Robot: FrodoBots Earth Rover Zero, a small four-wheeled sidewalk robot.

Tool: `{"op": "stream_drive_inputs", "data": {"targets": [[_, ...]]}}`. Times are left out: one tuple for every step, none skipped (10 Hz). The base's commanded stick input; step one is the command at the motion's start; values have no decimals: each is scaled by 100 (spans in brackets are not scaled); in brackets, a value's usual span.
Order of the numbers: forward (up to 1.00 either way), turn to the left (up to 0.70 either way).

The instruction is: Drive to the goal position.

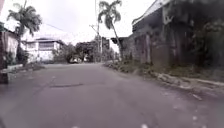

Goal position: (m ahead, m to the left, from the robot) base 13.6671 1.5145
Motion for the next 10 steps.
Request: {"op": "stream_drive_inputs", "data": {"targets": [[100, 1], [100, 1], [100, 1], [100, 1], [100, 1], [100, 1], [100, 1], [100, 1], [100, 1], [100, 1]]}}
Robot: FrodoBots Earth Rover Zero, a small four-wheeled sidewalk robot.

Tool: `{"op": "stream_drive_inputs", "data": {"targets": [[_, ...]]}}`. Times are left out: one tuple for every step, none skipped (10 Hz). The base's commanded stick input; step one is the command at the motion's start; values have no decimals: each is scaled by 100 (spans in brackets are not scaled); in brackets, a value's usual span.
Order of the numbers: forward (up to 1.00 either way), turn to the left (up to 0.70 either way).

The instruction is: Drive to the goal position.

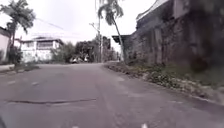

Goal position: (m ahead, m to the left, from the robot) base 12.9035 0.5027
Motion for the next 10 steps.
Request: {"op": "stream_drive_inputs", "data": {"targets": [[100, 7], [100, 41], [100, 41], [100, 35], [100, 16], [100, 1], [100, 1], [100, 1], [100, 1], [100, 1]]}}
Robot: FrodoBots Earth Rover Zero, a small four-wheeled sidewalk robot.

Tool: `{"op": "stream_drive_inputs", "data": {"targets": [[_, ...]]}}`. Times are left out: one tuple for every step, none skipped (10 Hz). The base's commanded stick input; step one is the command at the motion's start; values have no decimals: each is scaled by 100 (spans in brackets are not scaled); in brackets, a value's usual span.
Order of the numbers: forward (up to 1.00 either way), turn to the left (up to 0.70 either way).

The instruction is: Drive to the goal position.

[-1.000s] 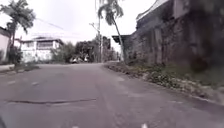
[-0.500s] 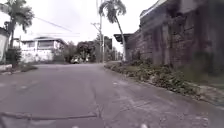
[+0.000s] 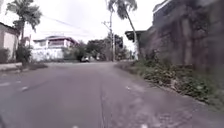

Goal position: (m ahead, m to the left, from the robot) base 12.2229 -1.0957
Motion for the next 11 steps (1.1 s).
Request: {"op": "stream_drive_inputs", "data": {"targets": [[100, 1], [100, 1], [100, 1], [100, 1], [100, 1], [100, 1], [100, 1], [100, 1], [100, 1], [100, 1], [100, 1]]}}
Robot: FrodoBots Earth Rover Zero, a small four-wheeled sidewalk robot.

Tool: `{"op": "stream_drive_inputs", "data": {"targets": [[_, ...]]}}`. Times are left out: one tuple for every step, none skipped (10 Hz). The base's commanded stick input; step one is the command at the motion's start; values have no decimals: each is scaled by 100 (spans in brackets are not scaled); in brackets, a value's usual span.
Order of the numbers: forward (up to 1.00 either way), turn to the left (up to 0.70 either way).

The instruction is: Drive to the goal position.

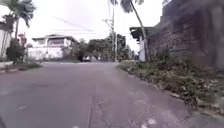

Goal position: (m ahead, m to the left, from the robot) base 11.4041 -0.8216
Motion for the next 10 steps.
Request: {"op": "stream_drive_inputs", "data": {"targets": [[100, 1], [100, 1], [100, 1], [100, 1], [100, 1], [100, 1], [100, 26], [100, 41], [100, 41], [100, 41]]}}
